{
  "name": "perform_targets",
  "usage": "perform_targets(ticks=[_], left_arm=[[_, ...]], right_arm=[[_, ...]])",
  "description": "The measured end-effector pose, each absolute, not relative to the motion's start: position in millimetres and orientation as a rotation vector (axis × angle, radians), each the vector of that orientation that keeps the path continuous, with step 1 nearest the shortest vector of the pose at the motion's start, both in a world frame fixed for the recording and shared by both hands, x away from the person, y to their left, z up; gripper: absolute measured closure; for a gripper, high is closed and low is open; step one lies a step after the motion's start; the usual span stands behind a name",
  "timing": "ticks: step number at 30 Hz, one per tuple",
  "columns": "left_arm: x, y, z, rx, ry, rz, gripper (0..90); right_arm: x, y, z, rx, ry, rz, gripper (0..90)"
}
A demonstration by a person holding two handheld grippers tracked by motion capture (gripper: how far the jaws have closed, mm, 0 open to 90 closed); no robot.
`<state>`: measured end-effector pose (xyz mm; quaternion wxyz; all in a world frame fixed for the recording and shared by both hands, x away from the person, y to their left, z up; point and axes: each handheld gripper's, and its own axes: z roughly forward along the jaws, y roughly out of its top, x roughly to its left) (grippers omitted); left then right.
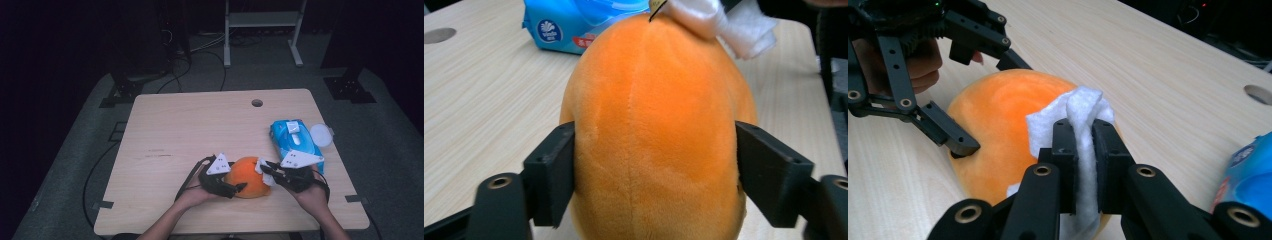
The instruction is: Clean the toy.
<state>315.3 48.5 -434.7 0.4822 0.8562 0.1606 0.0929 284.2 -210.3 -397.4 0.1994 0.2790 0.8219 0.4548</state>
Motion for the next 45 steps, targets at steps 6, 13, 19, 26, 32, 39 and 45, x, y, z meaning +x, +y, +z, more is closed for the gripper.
perform_targets(ticks=[6,13,19,26,32,39,45], left_arm=[[319,49,-428,2.110,0.375,0.206,16.4],[318,54,-434,2.114,0.388,0.226,27.4],[321,54,-434,2.105,0.390,0.197,23.6],[321,58,-419,2.012,0.358,0.202,23.5],[315,53,-428,2.065,0.326,0.262,33.2],[312,52,-431,2.088,0.313,0.275,33.9],[316,55,-433,2.075,0.344,0.257,34.3]], right_arm=[[276,-193,-398,0.683,2.340,1.276,80.9],[276,-192,-397,0.655,2.335,1.213,80.9],[281,-206,-399,0.738,2.296,1.213,81.1],[274,-190,-401,0.647,2.344,1.216,81.1],[270,-180,-396,0.636,2.336,1.218,81.1],[272,-172,-398,0.598,2.366,1.214,81.1],[278,-202,-400,0.696,2.332,1.227,81.2]])
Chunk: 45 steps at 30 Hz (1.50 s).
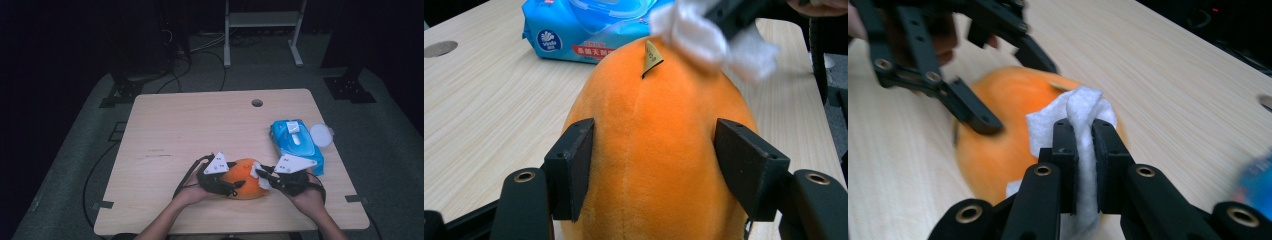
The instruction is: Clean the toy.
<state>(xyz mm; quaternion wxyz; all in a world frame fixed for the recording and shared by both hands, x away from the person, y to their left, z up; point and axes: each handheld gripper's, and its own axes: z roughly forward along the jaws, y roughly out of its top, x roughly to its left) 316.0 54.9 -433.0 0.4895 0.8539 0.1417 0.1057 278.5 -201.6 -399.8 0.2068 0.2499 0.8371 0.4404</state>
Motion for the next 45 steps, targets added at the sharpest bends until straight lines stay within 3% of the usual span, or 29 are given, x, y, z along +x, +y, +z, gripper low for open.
perform_targets(ticks=[5,10,20,45], left_arm=[[317,55,-434,2.073,0.362,0.254,34.2],[318,58,-434,2.086,0.354,0.250,34.2],[320,60,-436,2.063,0.381,0.238,34.0],[321,57,-437,2.047,0.404,0.250,32.1]], right_arm=[[276,-211,-397,0.732,2.302,1.212,81.2],[267,-182,-401,0.598,2.362,1.144,81.2],[271,-211,-398,0.713,2.329,1.206,81.1],[275,-210,-407,0.737,2.402,1.173,81.1]])
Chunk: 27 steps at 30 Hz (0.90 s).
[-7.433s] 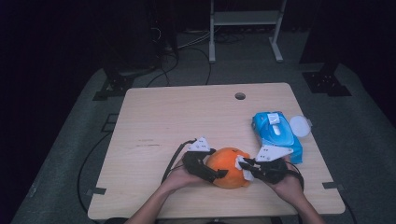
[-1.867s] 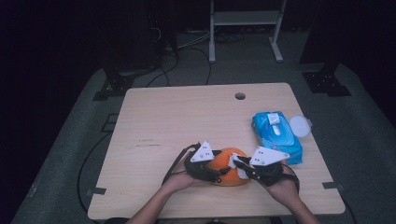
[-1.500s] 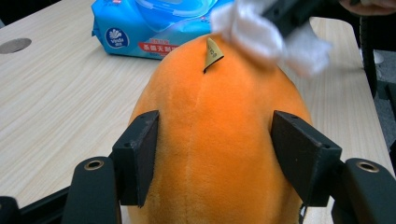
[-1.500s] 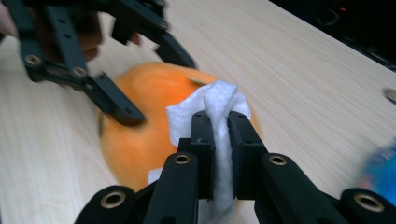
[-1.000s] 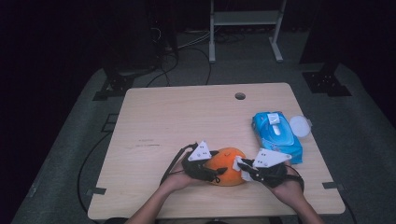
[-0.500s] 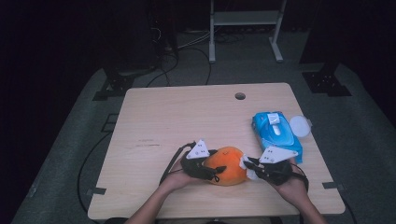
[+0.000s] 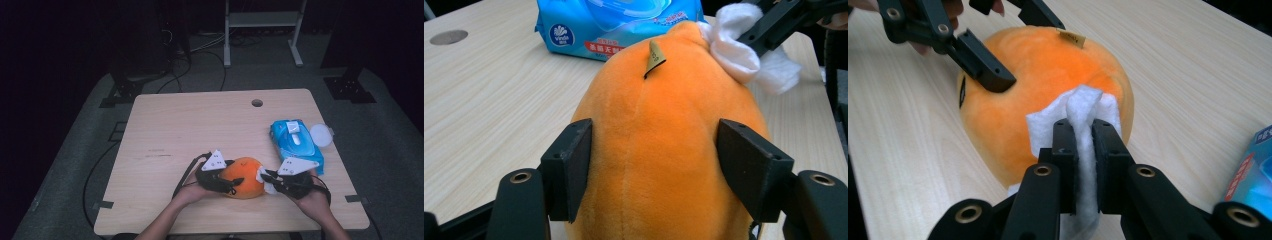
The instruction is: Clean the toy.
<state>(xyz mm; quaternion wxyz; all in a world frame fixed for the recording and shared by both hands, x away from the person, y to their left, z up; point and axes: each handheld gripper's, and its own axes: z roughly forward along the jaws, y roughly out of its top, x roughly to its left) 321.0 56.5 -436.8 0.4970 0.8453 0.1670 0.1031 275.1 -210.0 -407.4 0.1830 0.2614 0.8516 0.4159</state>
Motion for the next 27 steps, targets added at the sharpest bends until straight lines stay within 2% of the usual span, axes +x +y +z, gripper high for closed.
perform_targets(ticks=[5,8,9,10,11,12,14,16,18,21,23,24,25,26,27], left_arm=[[313,49,-435,2.067,0.355,0.285,32.0],[311,48,-434,2.078,0.334,0.289,31.9],[312,49,-432,2.071,0.323,0.240,31.5],[312,49,-432,2.071,0.323,0.240,29.1],[314,51,-426,2.061,0.305,0.139,26.3],[315,53,-422,2.052,0.301,0.113,24.5],[316,54,-419,2.047,0.302,0.089,21.6],[318,55,-418,2.070,0.331,0.090,11.7],[324,55,-425,2.137,0.401,0.073,8.8],[327,53,-431,2.131,0.431,0.007,7.2],[324,47,-432,2.162,0.414,0.040,10.6],[324,47,-432,2.162,0.414,0.040,16.3],[319,47,-430,2.148,0.380,0.122,25.1],[319,47,-430,2.148,0.380,0.122,30.9],[316,47,-425,2.112,0.340,0.191,34.7]], right_arm=[[282,-202,-388,0.713,2.333,1.228,81.0],[289,-200,-390,0.717,2.337,1.200,81.0],[290,-204,-397,0.742,2.360,1.211,80.9],[290,-204,-397,0.742,2.360,1.211,80.9],[287,-210,-402,0.760,2.389,1.230,80.9],[285,-211,-403,0.759,2.392,1.229,81.0],[282,-212,-403,0.752,2.396,1.229,81.0],[278,-213,-404,0.746,2.404,1.214,81.0],[275,-214,-404,0.732,2.408,1.198,81.0],[274,-215,-404,0.726,2.415,1.200,81.0],[273,-212,-403,0.731,2.413,1.207,81.0],[273,-212,-403,0.731,2.413,1.207,81.0],[273,-211,-401,0.728,2.408,1.195,81.0],[273,-211,-401,0.728,2.408,1.195,81.0],[271,-211,-395,0.720,2.375,1.196,81.2]])
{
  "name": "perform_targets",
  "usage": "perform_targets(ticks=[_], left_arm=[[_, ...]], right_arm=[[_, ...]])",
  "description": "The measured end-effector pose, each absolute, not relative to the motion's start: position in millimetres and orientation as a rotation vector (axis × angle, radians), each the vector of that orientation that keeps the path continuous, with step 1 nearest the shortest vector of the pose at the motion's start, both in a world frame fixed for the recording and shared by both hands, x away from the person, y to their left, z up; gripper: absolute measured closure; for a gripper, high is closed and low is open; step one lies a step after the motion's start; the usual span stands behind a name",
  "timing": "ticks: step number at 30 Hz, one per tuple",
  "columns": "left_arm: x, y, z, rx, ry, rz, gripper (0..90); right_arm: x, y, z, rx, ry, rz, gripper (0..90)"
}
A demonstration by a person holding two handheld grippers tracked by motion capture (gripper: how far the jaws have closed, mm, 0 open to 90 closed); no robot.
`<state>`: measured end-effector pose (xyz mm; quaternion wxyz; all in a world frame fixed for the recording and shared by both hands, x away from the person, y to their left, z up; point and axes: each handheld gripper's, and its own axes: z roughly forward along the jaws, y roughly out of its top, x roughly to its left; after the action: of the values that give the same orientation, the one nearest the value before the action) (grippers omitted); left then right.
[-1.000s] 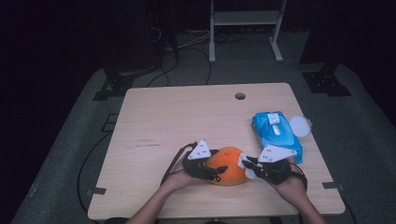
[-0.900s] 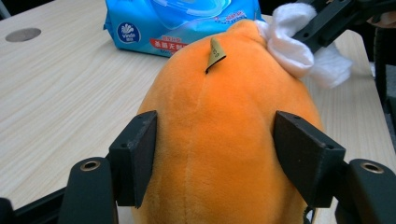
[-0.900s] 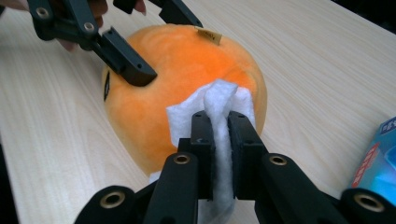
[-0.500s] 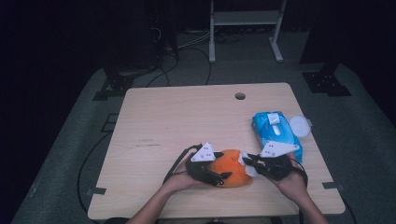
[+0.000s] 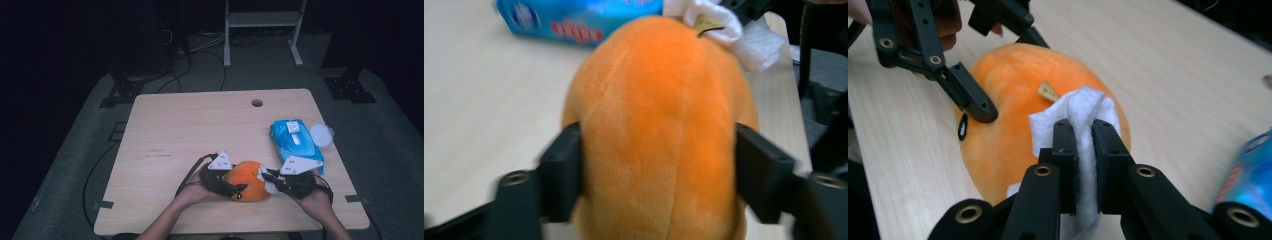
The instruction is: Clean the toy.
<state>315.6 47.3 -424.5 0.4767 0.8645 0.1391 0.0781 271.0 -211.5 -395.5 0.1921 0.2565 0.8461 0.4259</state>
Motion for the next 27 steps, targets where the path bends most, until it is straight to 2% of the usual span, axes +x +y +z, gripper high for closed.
perform_targets(ticks=[1,4,7,10,17,19,20,21,22,27], left_arm=[[316,47,-425,2.112,0.340,0.191,36.7],[308,46,-413,2.067,0.222,0.380,37.7],[308,48,-415,2.098,0.179,0.410,37.2],[313,54,-428,2.125,0.156,0.337,34.8],[311,51,-429,2.134,0.138,0.341,29.8],[312,52,-429,2.135,0.154,0.326,22.0],[314,53,-429,2.128,0.196,0.297,22.0],[322,57,-428,2.078,0.291,0.181,13.9],[325,58,-427,2.053,0.335,0.134,12.7],[324,58,-431,2.051,0.341,0.160,24.8]], right_arm=[[271,-211,-395,0.720,2.375,1.196,81.2],[268,-215,-382,0.706,2.307,1.225,81.1],[269,-217,-380,0.707,2.304,1.234,81.1],[278,-220,-396,0.743,2.342,1.145,81.1],[275,-210,-394,0.724,2.351,1.220,81.2],[273,-202,-392,0.693,2.369,1.252,81.2],[273,-200,-392,0.688,2.375,1.253,81.2],[273,-200,-394,0.689,2.380,1.257,81.2],[274,-202,-395,0.687,2.383,1.261,81.2],[275,-210,-396,0.701,2.373,1.248,81.1]])
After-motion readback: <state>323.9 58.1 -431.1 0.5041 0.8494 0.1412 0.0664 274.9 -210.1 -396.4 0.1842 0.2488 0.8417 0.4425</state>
